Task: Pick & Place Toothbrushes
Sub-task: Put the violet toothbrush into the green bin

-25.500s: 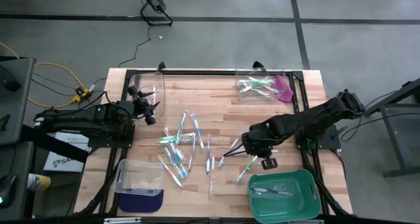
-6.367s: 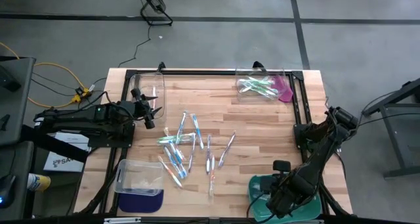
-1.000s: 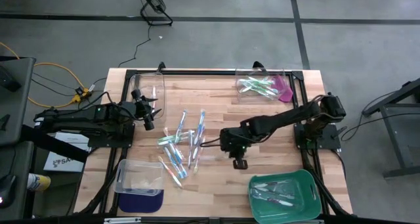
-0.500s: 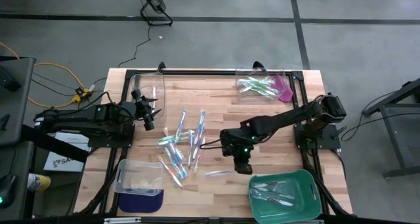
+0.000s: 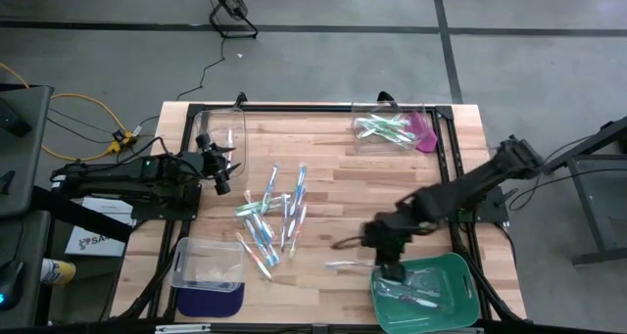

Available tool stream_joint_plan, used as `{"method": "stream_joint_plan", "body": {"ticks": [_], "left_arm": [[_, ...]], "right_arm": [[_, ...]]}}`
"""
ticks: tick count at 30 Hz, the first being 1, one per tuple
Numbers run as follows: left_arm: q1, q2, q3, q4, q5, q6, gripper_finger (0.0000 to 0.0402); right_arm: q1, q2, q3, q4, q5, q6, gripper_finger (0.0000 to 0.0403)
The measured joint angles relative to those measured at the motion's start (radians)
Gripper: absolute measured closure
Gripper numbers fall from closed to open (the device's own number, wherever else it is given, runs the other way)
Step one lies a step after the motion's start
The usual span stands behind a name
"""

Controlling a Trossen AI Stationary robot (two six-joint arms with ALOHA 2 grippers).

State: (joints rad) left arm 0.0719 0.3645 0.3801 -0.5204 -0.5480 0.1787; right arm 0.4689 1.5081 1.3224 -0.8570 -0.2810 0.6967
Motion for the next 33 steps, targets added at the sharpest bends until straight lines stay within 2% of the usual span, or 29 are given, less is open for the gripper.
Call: {"method": "stream_joint_plan", "body": {"ticks": [5, 9, 13, 21, 27, 33], "left_arm": [[0.000, 0.000, 0.000, -0.004, 0.000, -0.005, 0.0181], [0.000, -0.001, 0.000, -0.005, 0.000, -0.010, 0.0181], [0.000, -0.001, 0.000, -0.005, 0.000, -0.010, 0.0181], [0.000, 0.000, 0.000, -0.005, -0.001, -0.010, 0.0181], [0.000, 0.000, 0.000, -0.005, -0.002, -0.022, 0.0181], [0.000, 0.000, 0.000, -0.005, -0.003, -0.027, 0.0181]], "right_arm": [[0.125, -0.055, 0.000, -0.090, 0.103, 0.151, 0.0400], [0.223, -0.074, 0.000, -0.148, 0.131, 0.234, 0.0400], [0.328, -0.073, 0.000, -0.159, 0.136, 0.353, 0.0400], [0.518, -0.073, 0.000, -0.170, 0.272, 0.616, 0.0400], [0.627, -0.070, -0.001, -0.204, 0.359, 0.646, 0.0400], [0.664, -0.043, -0.001, -0.227, 0.411, 0.647, 0.0400]]}}
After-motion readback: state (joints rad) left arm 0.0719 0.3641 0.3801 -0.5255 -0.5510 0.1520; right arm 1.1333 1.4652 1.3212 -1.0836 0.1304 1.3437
